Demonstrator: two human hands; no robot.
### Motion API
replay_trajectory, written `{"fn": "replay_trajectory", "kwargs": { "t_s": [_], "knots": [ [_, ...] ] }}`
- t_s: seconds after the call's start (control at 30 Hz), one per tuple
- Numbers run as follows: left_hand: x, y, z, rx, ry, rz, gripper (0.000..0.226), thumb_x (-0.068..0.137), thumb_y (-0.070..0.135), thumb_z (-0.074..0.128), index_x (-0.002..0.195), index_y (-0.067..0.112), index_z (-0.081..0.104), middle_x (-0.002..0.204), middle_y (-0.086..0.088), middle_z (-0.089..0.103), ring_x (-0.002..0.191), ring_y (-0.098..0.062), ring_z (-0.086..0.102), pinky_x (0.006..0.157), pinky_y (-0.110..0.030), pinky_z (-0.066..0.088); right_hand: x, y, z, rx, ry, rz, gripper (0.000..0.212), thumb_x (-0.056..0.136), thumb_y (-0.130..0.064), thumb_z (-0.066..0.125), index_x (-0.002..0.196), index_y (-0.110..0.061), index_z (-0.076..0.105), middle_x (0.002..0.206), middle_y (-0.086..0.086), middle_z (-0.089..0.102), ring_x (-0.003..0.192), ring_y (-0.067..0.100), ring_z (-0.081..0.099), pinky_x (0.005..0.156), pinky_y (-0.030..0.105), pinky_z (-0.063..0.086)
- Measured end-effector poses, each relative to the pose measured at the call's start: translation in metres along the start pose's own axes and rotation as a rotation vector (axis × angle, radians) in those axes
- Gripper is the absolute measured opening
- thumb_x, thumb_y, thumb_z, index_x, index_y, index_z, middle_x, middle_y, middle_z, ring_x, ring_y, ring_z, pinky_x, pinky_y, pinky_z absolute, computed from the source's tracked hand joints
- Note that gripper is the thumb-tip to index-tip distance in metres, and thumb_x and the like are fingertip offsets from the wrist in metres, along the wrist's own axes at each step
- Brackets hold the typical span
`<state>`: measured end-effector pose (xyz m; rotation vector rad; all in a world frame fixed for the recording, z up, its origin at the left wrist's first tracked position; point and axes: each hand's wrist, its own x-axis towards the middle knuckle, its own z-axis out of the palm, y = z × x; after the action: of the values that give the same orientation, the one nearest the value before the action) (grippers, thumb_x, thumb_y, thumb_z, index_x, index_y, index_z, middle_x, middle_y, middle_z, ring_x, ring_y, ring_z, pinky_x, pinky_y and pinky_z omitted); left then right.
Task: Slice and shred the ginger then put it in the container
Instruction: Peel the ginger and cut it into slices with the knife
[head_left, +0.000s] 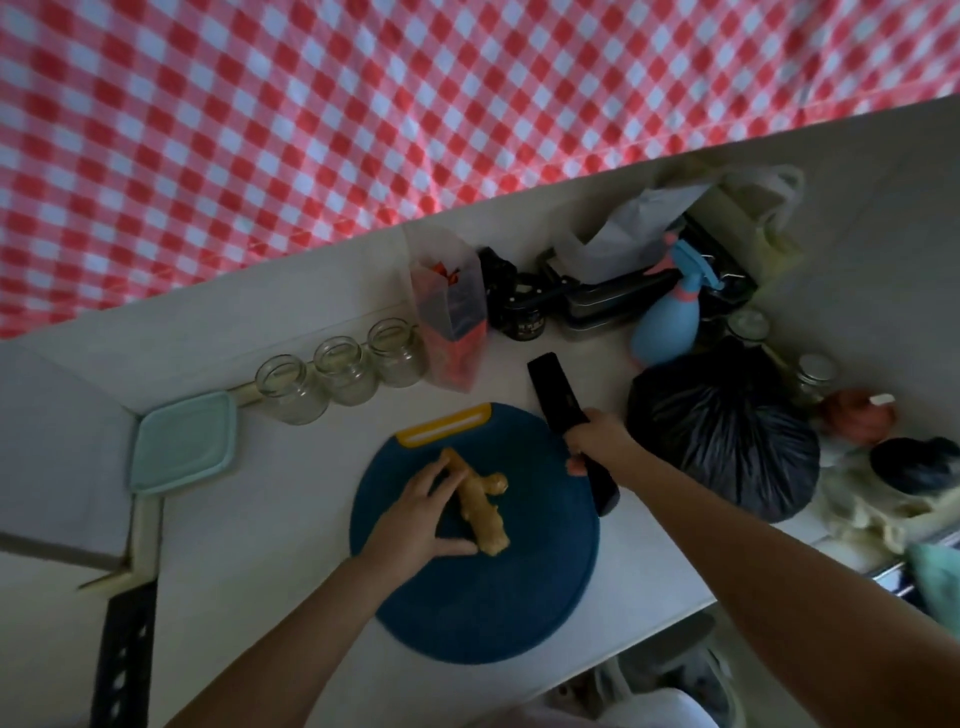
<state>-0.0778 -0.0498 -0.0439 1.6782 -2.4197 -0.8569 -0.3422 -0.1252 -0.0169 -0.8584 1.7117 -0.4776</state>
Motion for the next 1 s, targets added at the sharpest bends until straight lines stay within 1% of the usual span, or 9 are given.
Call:
{"fn": "replay_trajectory", "kwargs": {
  "t_s": [0.1,0.2,0.3,0.4,0.5,0.63,0.77,0.87,1.0],
  "knots": [
    [0.002,-0.001,0.008,-0.041,0.073,0.01,0.094,0.076,0.046,0.074,0.15,0.022,0.021,0.159,0.0,0.002,0.145,-0.016,0.012,0.116,-0.027,0.02,-0.022,0.003,0.007,0.113,-0.068,-0.13,0.007,0.098,-0.009,0.048,0.103,-0.008,0.045,0.071,0.015,0.059,0.041,0.021,0.052,0.043,0.029,0.046],
    [0.006,0.009,0.022,-0.13,0.209,-0.029,0.086,0.076,0.041,0.076,0.145,0.015,0.032,0.155,-0.008,0.013,0.14,-0.02,0.028,0.111,-0.021,0.025,-0.045,0.01,0.015,-0.003,-0.029,-0.292,0.021,0.102,-0.028,0.044,0.102,-0.007,0.044,0.064,0.011,0.053,0.036,0.013,0.045,0.037,0.022,0.037],
    [0.006,0.02,0.039,-0.112,0.33,-0.049,0.085,0.069,0.037,0.082,0.137,0.007,0.041,0.146,-0.017,0.027,0.13,-0.028,0.043,0.107,-0.024,0.035,-0.059,0.018,0.022,-0.125,-0.154,-0.431,0.02,0.103,-0.03,0.042,0.099,-0.01,0.042,0.062,0.006,0.048,0.039,0.008,0.04,0.038,0.023,0.036],
    [0.003,0.028,0.049,-0.04,0.4,-0.048,0.085,0.064,0.044,0.081,0.129,0.007,0.043,0.135,-0.024,0.038,0.121,-0.037,0.051,0.103,-0.03,0.039,-0.057,0.02,0.028,-0.301,-0.199,-0.554,0.018,0.104,-0.03,0.04,0.091,-0.018,0.04,0.063,-0.001,0.047,0.046,0.004,0.041,0.047,0.024,0.037],
    [0.002,0.03,0.056,0.0,0.463,-0.046,0.082,0.069,0.053,0.07,0.13,0.008,0.039,0.136,-0.028,0.035,0.126,-0.045,0.044,0.102,-0.045,0.045,-0.053,0.012,0.035,-0.319,-0.24,-0.541,0.019,0.105,-0.03,0.037,0.089,-0.019,0.038,0.062,-0.001,0.046,0.043,0.003,0.041,0.045,0.021,0.036],
    [0.0,0.028,0.061,-0.039,0.445,-0.057,0.085,0.076,0.062,0.06,0.136,0.009,0.033,0.143,-0.029,0.027,0.135,-0.046,0.032,0.102,-0.049,0.043,-0.051,0.001,0.042,-0.351,-0.324,-0.501,0.023,0.105,-0.031,0.034,0.093,-0.012,0.038,0.059,0.0,0.043,0.036,0.003,0.037,0.038,0.019,0.035],
    [0.005,0.027,0.063,-0.069,0.436,-0.059,0.082,0.076,0.068,0.053,0.13,0.008,0.037,0.15,-0.027,0.022,0.141,-0.038,0.017,0.106,-0.053,0.038,-0.046,0.0,0.047,-0.384,-0.335,-0.518,0.023,0.106,-0.029,0.032,0.094,-0.009,0.038,0.062,0.006,0.047,0.034,0.004,0.04,0.036,0.017,0.034],
    [0.01,0.03,0.061,-0.091,0.44,-0.054,0.082,0.075,0.065,0.056,0.128,0.005,0.038,0.148,-0.029,0.022,0.14,-0.041,0.024,0.105,-0.049,0.041,-0.041,0.004,0.049,-0.411,-0.326,-0.514,0.022,0.106,-0.03,0.032,0.095,-0.012,0.038,0.067,0.009,0.05,0.035,0.004,0.04,0.037,0.019,0.036],
    [0.008,0.032,0.057,-0.081,0.48,-0.048,0.081,0.075,0.066,0.054,0.129,0.007,0.039,0.145,-0.03,0.028,0.136,-0.041,0.034,0.105,-0.041,0.042,-0.036,0.008,0.054,-0.435,-0.308,-0.542,0.018,0.106,-0.029,0.032,0.096,-0.016,0.039,0.065,0.004,0.047,0.045,0.006,0.04,0.042,0.02,0.036]
  ]
}}
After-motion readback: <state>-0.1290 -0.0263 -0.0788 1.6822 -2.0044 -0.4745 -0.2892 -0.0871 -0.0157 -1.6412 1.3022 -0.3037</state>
